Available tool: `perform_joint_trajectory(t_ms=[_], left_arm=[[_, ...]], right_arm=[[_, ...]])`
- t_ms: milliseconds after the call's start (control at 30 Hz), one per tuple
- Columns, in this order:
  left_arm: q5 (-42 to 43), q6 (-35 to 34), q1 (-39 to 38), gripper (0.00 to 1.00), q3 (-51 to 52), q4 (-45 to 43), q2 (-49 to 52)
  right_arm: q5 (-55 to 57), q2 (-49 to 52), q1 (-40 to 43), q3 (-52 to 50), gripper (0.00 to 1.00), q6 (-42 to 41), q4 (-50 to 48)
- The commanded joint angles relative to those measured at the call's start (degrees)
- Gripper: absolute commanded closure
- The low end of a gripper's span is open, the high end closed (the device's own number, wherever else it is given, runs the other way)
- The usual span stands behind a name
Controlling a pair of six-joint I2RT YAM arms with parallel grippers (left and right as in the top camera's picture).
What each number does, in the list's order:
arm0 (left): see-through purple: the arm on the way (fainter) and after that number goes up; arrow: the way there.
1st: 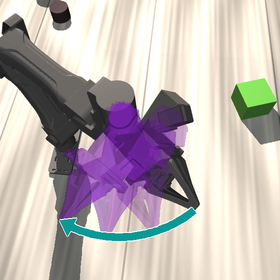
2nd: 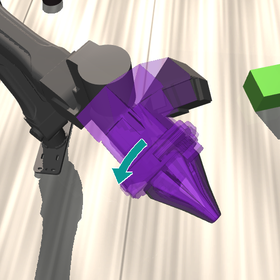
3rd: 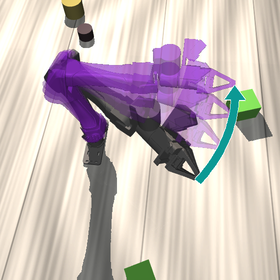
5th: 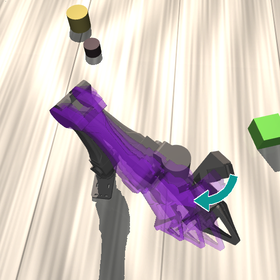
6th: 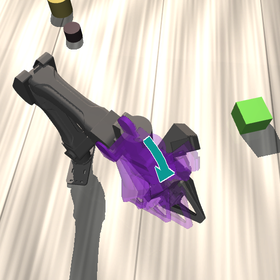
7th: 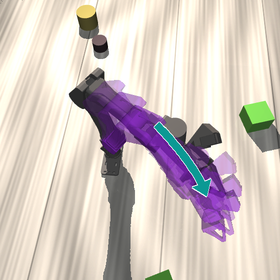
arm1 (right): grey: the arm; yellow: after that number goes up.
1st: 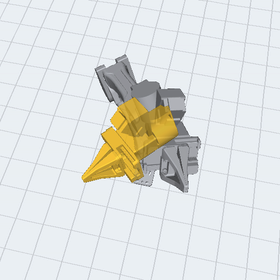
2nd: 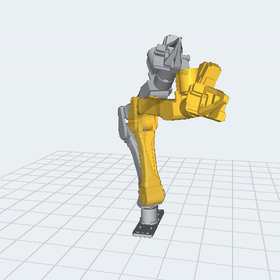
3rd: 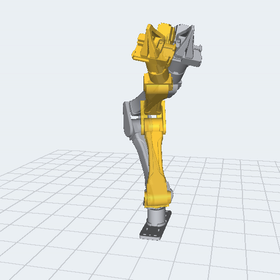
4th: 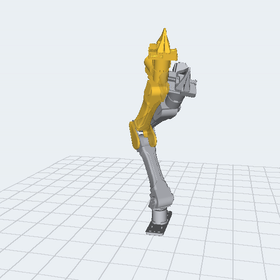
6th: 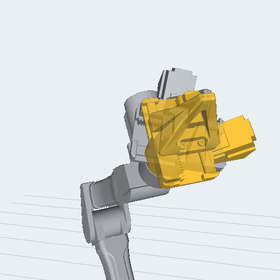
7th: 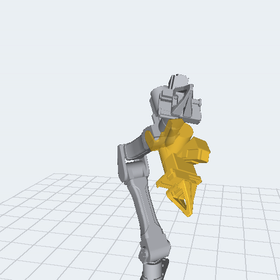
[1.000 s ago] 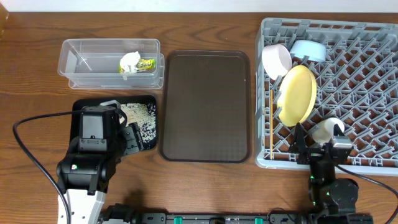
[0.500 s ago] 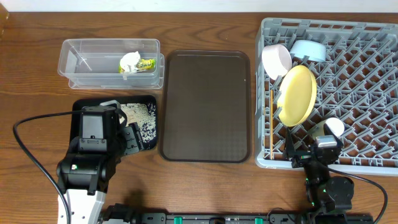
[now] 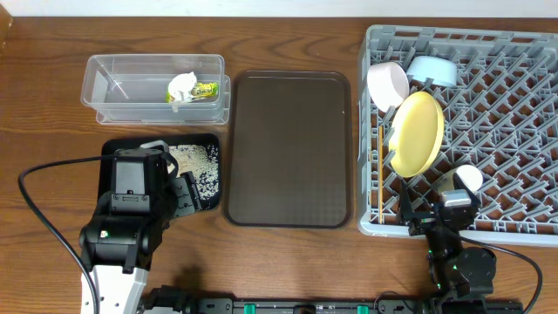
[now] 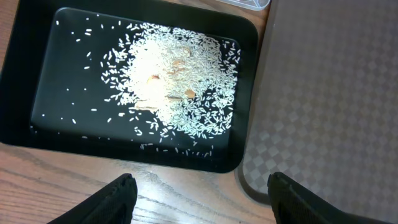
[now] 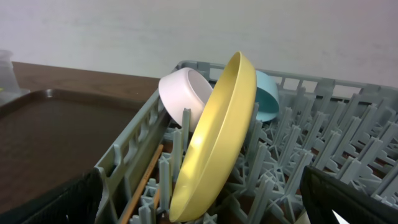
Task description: Sort waste into correct bins and load items into the dishwasher rack
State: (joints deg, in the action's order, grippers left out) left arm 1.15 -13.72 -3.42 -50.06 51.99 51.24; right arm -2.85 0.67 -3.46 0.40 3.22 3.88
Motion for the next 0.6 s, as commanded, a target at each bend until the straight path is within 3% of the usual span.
perform_joint_trajectory(t_ms=[0,567], left_arm=[[-0.3,-0.5,0.1,0.29,0.2,-0.2,0.0],[1.0,-0.7,-0.2,0.29,0.4,2.4,-3.8]], right_arm=[[-0.6,-0.4,-0.5,-0.1,0.01,0.7,0.2],[-0.6,-0.4,-0.5,-0.1,0.01,0.7,0.2]])
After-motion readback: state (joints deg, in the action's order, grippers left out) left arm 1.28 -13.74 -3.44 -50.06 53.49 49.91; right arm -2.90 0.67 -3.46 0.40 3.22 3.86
